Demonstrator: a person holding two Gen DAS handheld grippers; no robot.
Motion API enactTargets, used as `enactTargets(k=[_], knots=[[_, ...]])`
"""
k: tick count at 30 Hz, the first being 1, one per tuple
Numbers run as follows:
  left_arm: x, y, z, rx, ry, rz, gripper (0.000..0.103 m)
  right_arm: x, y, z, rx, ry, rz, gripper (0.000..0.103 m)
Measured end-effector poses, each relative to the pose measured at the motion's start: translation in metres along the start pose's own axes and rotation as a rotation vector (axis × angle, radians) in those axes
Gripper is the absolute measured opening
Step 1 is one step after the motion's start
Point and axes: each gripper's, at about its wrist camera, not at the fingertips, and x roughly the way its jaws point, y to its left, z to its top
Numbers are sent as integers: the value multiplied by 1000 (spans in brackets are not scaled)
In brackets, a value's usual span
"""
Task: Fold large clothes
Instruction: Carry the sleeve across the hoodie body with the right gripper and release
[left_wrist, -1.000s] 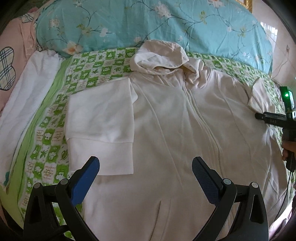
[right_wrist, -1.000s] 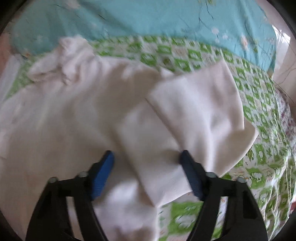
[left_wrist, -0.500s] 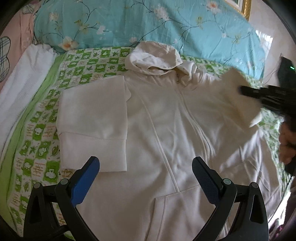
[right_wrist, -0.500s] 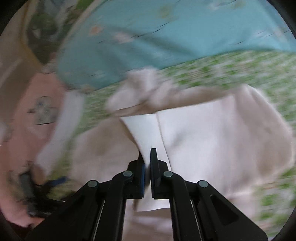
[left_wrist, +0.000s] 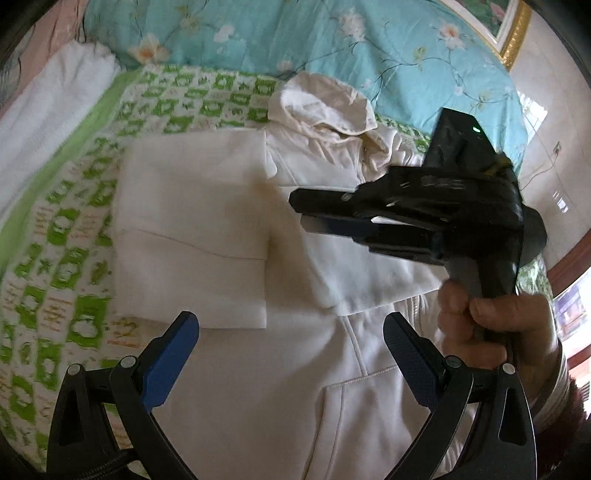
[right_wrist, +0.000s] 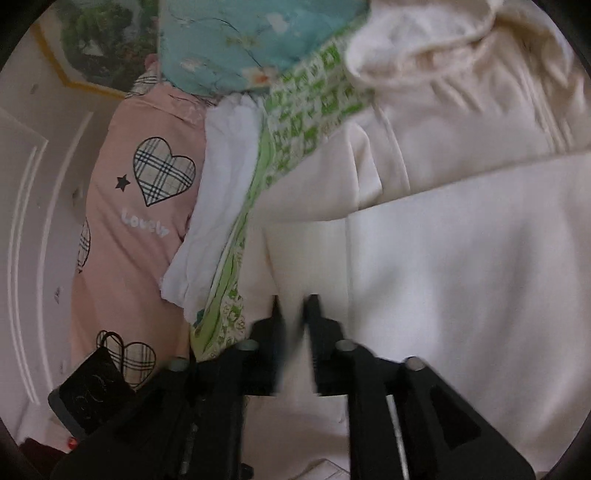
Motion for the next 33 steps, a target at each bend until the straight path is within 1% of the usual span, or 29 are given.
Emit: enactTargets(k=[1, 2, 4, 7, 9, 10, 12, 14, 15, 16, 17, 19, 20, 23, 26, 27, 28, 29, 30, 32, 33], knots=[[7, 2, 2, -16, 17, -16, 100, -2, -2, -1, 7, -5, 2, 42], [14, 3, 3, -31, 29, -32, 100, -8, -3, -3, -1, -18, -4, 44], [27, 3, 7, -55, 53, -56, 100, -29, -2, -8, -22, -55, -20, 44], [52, 0, 13, -82, 93, -66, 98, -73, -6, -15, -35, -137, -85, 44], [65, 1, 17, -102, 102, -40, 96, -107, -10, -21, -33, -201, -137, 44], [68, 1, 18, -105, 93, -27, 93, -128, -13, -26, -33, -242, -175, 44], [74, -3, 23, -71, 63, 25, 76, -165, -18, -31, -31, -324, -265, 44], [82, -6, 27, -5, 50, 118, 29, -209, -30, -36, -10, -418, -396, 44], [83, -6, 30, 8, 48, 115, 21, -223, -36, -37, 2, -445, -436, 44], [84, -3, 33, 4, 51, 93, 13, -241, -45, -37, 24, -478, -482, 44], [83, -1, 35, 6, 48, 101, 12, -253, -51, -35, 44, -495, -509, 44], [79, 1, 35, 52, 27, 139, 12, -281, -73, -27, 105, -531, -579, 44], [78, 2, 35, 64, 26, 151, 12, -288, -84, -20, 127, -526, -610, 44], [77, 5, 31, 86, 27, 168, 11, -293, -113, 4, 168, -468, -655, 44], [77, 6, 31, 98, 26, 175, 11, -273, -142, 33, 185, -366, -638, 44], [76, 6, 30, 101, 27, 176, 11, -264, -149, 40, 184, -330, -615, 44], [75, 6, 30, 105, 31, 175, 11, -257, -152, 42, 182, -305, -605, 22], [75, 5, 31, 110, 31, 175, 11, -251, -153, 45, 168, -285, -627, 9], [74, 4, 31, 113, 30, 170, 11, -252, -147, 49, 134, -287, -671, 9], [75, 0, 30, 124, 34, 160, 12, -263, -137, 47, 93, -339, -676, 5], [76, -1, 29, 128, 37, 161, 12, -270, -131, 49, 80, -367, -700, 4]])
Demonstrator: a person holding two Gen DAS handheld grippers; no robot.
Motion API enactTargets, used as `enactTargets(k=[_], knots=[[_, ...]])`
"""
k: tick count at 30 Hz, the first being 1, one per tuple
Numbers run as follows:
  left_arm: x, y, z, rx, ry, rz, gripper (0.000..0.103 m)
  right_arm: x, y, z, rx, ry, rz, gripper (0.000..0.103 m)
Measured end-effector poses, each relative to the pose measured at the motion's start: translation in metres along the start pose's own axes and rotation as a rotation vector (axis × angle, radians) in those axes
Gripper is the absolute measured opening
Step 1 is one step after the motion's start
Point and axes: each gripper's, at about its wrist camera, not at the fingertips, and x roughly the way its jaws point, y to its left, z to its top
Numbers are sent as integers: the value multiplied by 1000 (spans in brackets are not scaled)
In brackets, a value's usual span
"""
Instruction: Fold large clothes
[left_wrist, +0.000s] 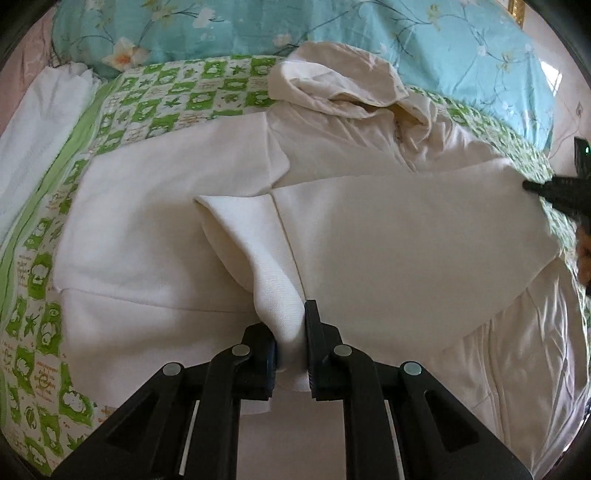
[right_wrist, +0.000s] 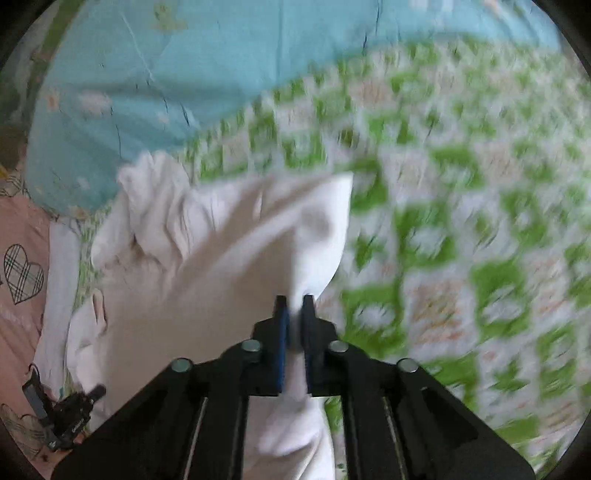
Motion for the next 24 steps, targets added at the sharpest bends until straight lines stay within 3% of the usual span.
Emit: enactTargets(k=[2, 4, 7, 9, 11, 13, 14, 16, 17, 18, 20, 24], knots=[[2, -3, -1, 5, 6, -3, 12, -5, -1, 5, -9, -30, -40, 3], [1, -4, -2, 7, 7, 0, 13, 5, -6, 5, 2, 5, -53, 5], [-11, 4, -3, -26, 3, -38, 24, -1, 0, -5, -4, 9, -99, 9], [-23, 11, -6, -47, -10, -54, 27, -22, 15, -19, -36, -36, -67, 9], [-40, 22, -13, -63, -30, -64, 31, -37, 35, -38, -90, -43, 17, 16], [-57, 35, -23, -80, -45, -61, 36, -37, 54, -62, -135, 10, 114, 31], [-62, 39, -27, -83, -49, -53, 37, -32, 58, -72, -148, 49, 139, 33], [-77, 51, -38, -82, -57, -25, 41, -14, 59, -92, -183, 122, 43, 32], [-83, 56, -43, -75, -60, -11, 47, -9, 55, -97, -190, 132, -22, 30], [-91, 61, -49, -69, -65, 11, 50, -11, 48, -100, -161, 105, -29, 30], [-101, 67, -57, -55, -81, 27, 60, -23, 46, -101, -88, 74, -11, 31], [-103, 63, -61, 3, -96, 28, 64, -45, 72, -110, -116, 30, 99, 32]])
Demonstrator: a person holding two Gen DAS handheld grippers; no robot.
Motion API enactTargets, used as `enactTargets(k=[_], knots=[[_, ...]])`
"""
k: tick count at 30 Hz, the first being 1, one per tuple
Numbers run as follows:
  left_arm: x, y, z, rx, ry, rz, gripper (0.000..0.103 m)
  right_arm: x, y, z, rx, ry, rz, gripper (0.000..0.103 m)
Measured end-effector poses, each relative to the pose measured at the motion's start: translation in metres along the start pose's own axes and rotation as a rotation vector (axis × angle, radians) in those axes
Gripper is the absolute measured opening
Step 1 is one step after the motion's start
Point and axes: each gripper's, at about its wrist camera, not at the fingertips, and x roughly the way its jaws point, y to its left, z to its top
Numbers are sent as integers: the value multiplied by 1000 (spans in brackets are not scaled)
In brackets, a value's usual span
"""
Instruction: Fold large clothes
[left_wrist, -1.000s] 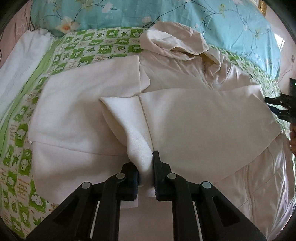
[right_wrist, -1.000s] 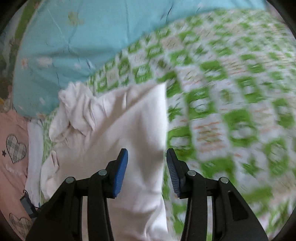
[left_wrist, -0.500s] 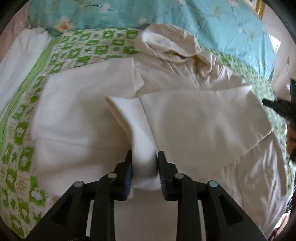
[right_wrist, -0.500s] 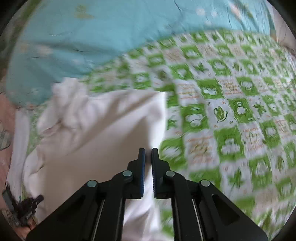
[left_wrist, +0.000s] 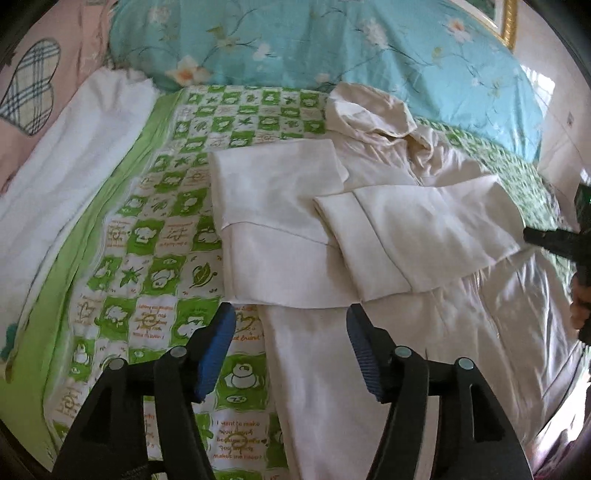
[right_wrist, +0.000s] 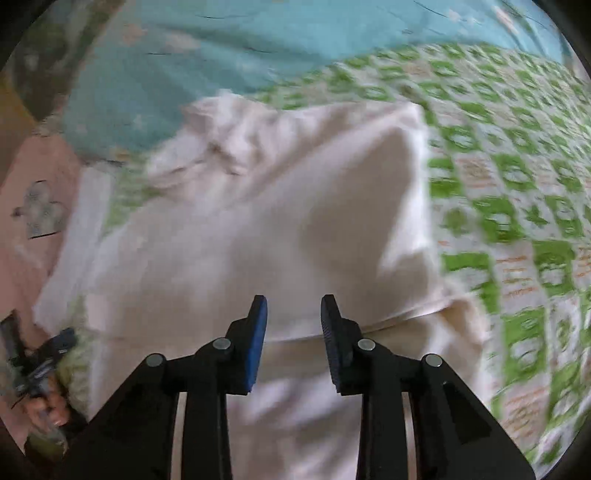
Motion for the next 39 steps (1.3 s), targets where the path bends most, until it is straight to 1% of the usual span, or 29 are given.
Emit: enactTargets(k=[2, 3, 4, 5, 6, 7, 8, 9, 11, 12, 13, 14, 15, 16, 17, 18, 19, 20, 23, 27, 31, 32, 34, 36, 39], knots=[[6, -12, 1, 63, 2, 21, 66, -3, 17, -6, -23, 8, 43, 32], [12, -21, 2, 110, 6, 37, 66, -2, 28, -11, -35, 15, 63, 33], [18, -27, 2, 139, 13, 55, 70, 0, 36, -14, -38, 20, 77, 33], [29, -32, 3, 152, 50, 89, 75, 3, 44, -18, -43, 27, 87, 33], [37, -30, 4, 129, 80, 112, 75, 4, 50, -23, -46, 36, 96, 33], [42, -22, 5, 65, 101, 128, 75, 7, 55, -26, -48, 46, 102, 33], [43, -14, 6, 12, 104, 126, 75, 9, 59, -28, -52, 56, 107, 33], [39, 4, 5, -103, 93, 114, 75, 9, 63, -31, -58, 67, 115, 33], [28, 32, 1, -267, 51, 67, 76, 11, 72, -39, -70, 80, 133, 33], [24, 43, -1, -325, 37, 41, 76, 12, 76, -43, -78, 87, 137, 33], [25, 55, -2, -388, 34, -10, 76, 19, 79, -43, -82, 93, 137, 33], [28, 60, -2, -411, 45, -47, 75, 23, 83, -43, -85, 101, 141, 33], [35, 65, 1, -439, 65, -106, 74, 26, 86, -44, -88, 110, 148, 33], [39, 65, 2, -445, 70, -127, 69, 31, 89, -44, -91, 119, 152, 33], [44, 62, 6, -432, 76, -162, 55, 33, 91, -45, -92, 125, 154, 33], [47, 58, 8, -413, 85, -176, 46, 36, 94, -45, -89, 132, 158, 33], [51, 53, 11, -388, 99, -180, 23, 38, 95, -45, -86, 133, 166, 33], [54, 49, 14, -363, 103, -186, 7, 38, 97, -45, -84, 131, 177, 33], [44, 42, 19, -312, 53, -166, 3, 35, 101, -45, -93, 126, 185, 33], [11, 41, 31, -297, -48, -188, 3, 30, 97, -46, -89, 117, 179, 33], [-18, 42, 49, -329, -138, -267, 2, 25, 93, -45, -64, 103, 191, 33], [-26, 37, 58, -331, -169, -294, 2, 23, 93, -45, -62, 99, 198, 33], [-40, 27, 71, -316, -220, -322, 2, 19, 94, -45, -63, 88, 207, 33], [-49, 8, 87, -275, -263, -354, 2, 13, 92, -44, -60, 77, 216, 33], [-48, -24, 106, -236, -282, -411, 2, 5, 87, -43, -51, 59, 217, 33]])
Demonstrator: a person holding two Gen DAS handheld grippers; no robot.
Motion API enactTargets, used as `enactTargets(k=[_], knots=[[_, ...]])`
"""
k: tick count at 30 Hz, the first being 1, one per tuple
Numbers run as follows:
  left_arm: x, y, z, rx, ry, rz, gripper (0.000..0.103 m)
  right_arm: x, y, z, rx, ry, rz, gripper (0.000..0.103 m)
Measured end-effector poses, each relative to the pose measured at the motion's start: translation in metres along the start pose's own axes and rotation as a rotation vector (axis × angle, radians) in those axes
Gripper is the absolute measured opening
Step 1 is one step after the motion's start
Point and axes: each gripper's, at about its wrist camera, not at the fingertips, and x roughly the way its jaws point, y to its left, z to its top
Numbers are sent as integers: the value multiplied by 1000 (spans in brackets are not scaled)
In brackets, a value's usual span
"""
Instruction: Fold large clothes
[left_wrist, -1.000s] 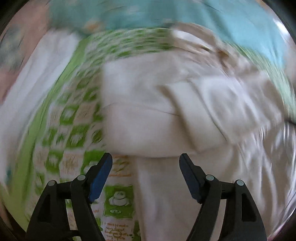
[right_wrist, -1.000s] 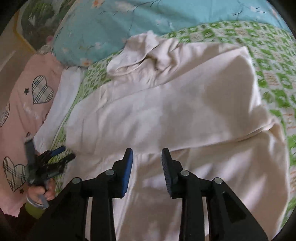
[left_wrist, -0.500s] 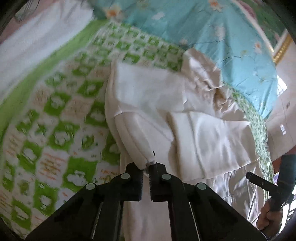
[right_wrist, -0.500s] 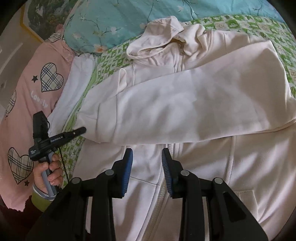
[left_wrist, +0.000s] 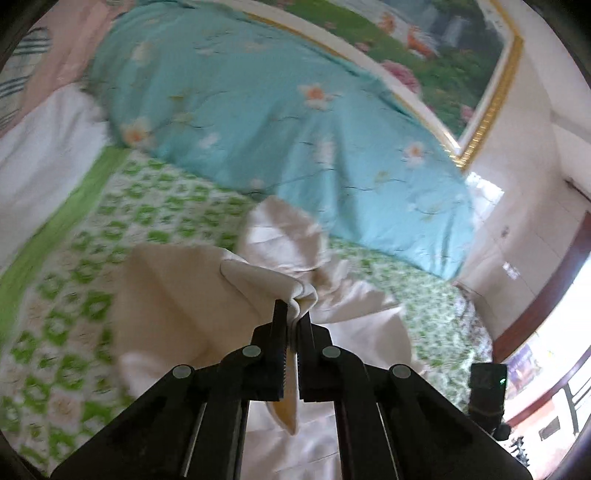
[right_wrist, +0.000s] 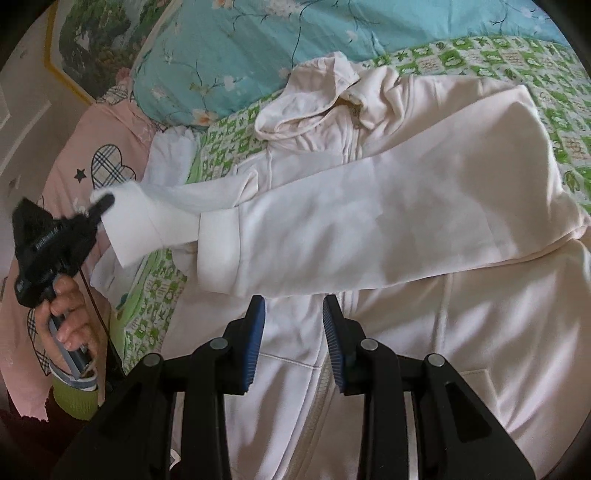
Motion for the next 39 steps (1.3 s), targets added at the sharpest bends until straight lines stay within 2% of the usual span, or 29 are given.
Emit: enactTargets(k=[5, 9, 14, 16, 17, 21, 23, 25, 26, 27, 28, 30, 32, 34, 36, 39], knots=[[57, -55, -10, 14, 41, -104, 2, -26, -19, 3, 62, -81, -13, 33], [96, -101, -23, 26, 38, -189, 2, -47, -41, 6, 137, -159, -32, 33], [138, -152, -48, 86, 28, -227, 2, -74, -76, 6, 247, -277, -88, 33], [157, -165, -64, 127, 49, -206, 2, -84, -91, 4, 293, -318, -114, 33], [172, -168, -76, 141, 88, -202, 3, -86, -96, 4, 309, -329, -123, 33], [209, -156, -113, 141, 259, -193, 3, -88, -117, 0, 371, -330, -130, 33], [209, -147, -125, 136, 314, -193, 7, -82, -119, 0, 373, -304, -121, 33], [194, -138, -135, 164, 324, -183, 12, -77, -119, 1, 364, -284, -108, 33], [186, -133, -137, 185, 325, -172, 19, -73, -118, 2, 358, -271, -98, 34], [180, -128, -140, 201, 330, -158, 25, -68, -116, 3, 352, -257, -83, 38], [173, -119, -145, 222, 338, -131, 27, -63, -114, 3, 346, -245, -71, 46], [168, -99, -149, 224, 365, -74, 27, -52, -110, 5, 339, -223, -54, 53], [164, -74, -152, 196, 383, -2, 27, -40, -107, 7, 330, -198, -48, 53], [158, -54, -149, 165, 374, 43, 27, -27, -101, 11, 303, -161, -62, 53], [150, -39, -144, 134, 363, 55, 23, -17, -92, 13, 265, -129, -72, 54], [140, -31, -138, 151, 332, 124, 23, -4, -73, 12, 189, -95, -75, 65]])
